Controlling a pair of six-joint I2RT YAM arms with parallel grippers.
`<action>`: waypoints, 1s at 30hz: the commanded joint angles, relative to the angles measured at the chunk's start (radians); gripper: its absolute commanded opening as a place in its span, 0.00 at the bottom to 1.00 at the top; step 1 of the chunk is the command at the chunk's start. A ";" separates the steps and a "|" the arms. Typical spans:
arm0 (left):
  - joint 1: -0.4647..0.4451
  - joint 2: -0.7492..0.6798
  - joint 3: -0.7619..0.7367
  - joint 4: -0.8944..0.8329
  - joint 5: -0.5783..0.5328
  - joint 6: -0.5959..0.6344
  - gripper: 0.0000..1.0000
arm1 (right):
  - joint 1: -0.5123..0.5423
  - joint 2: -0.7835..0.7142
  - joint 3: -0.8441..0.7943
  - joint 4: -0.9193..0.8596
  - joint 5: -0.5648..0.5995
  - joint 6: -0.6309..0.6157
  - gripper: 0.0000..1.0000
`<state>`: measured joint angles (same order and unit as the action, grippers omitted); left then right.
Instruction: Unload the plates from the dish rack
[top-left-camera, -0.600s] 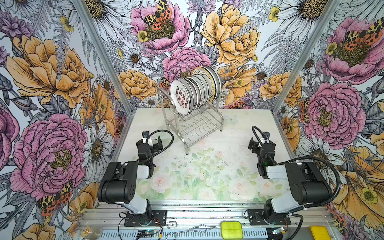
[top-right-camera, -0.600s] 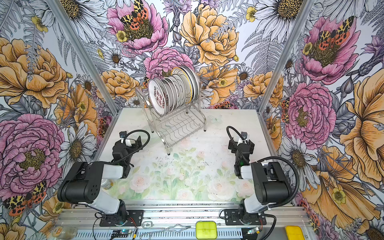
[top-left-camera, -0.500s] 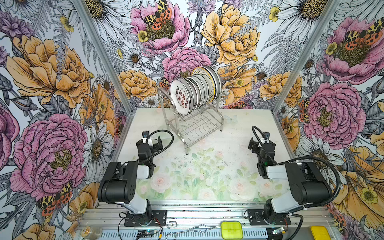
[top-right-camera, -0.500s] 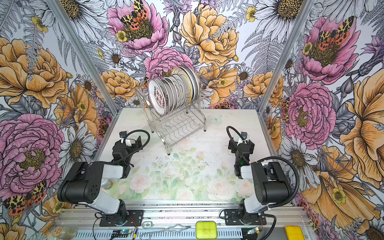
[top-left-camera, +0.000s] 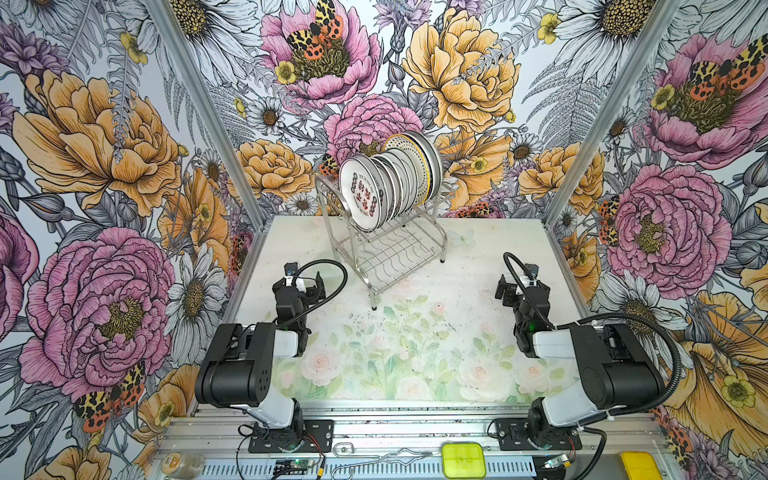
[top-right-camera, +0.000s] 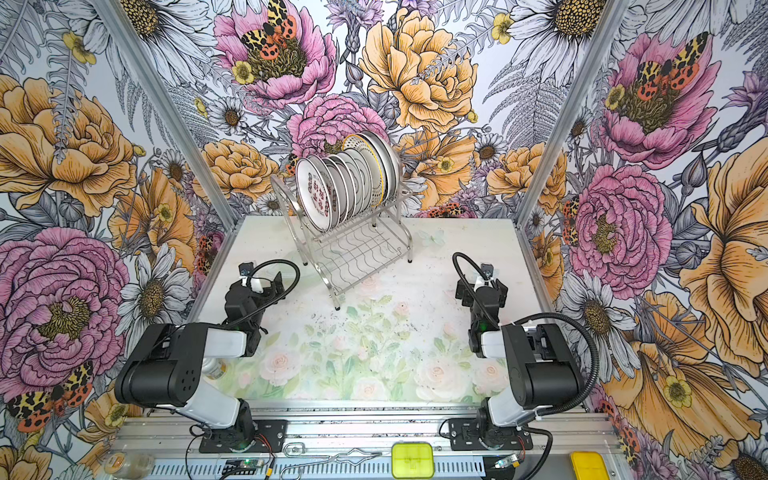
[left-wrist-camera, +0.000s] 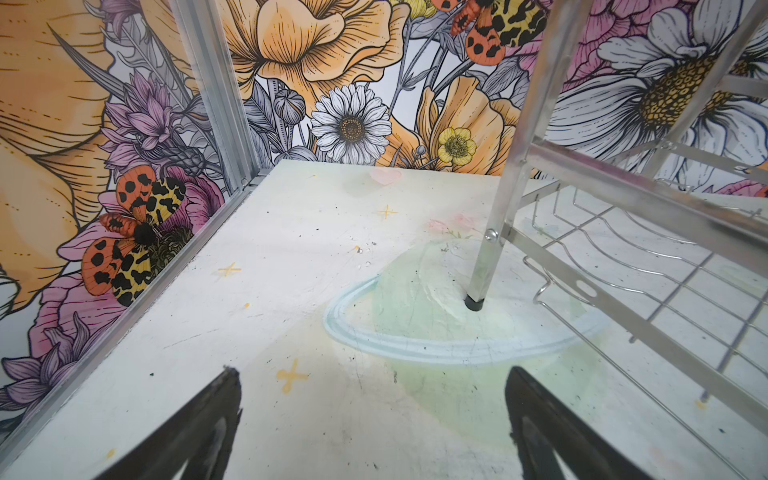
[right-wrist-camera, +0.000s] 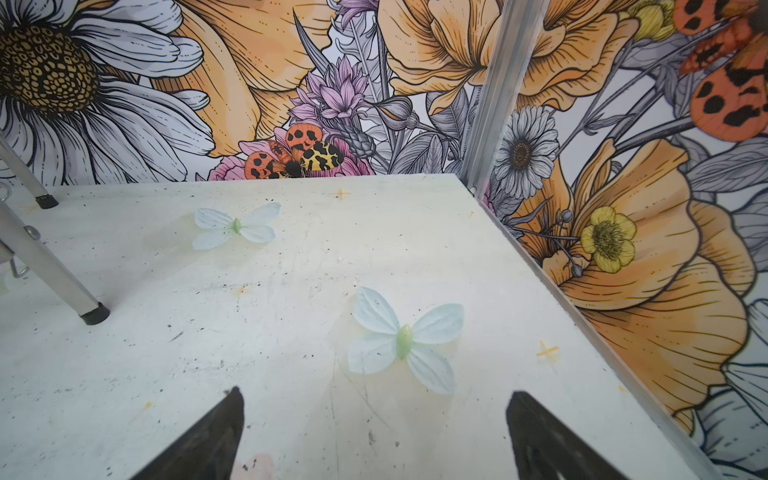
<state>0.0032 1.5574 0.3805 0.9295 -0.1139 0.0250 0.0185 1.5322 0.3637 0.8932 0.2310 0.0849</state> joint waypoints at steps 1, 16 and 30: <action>0.000 -0.008 0.000 0.000 0.019 -0.013 0.99 | -0.001 0.005 0.013 0.012 -0.015 -0.006 1.00; 0.000 -0.008 0.000 0.001 0.019 -0.013 0.99 | 0.000 0.004 0.012 0.011 -0.014 -0.007 1.00; -0.086 -0.166 0.106 -0.348 -0.116 0.037 0.99 | 0.001 -0.154 -0.031 -0.040 0.048 0.016 1.00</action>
<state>-0.0639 1.4235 0.4282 0.7307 -0.1650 0.0364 0.0185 1.4189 0.3424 0.8680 0.2535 0.0887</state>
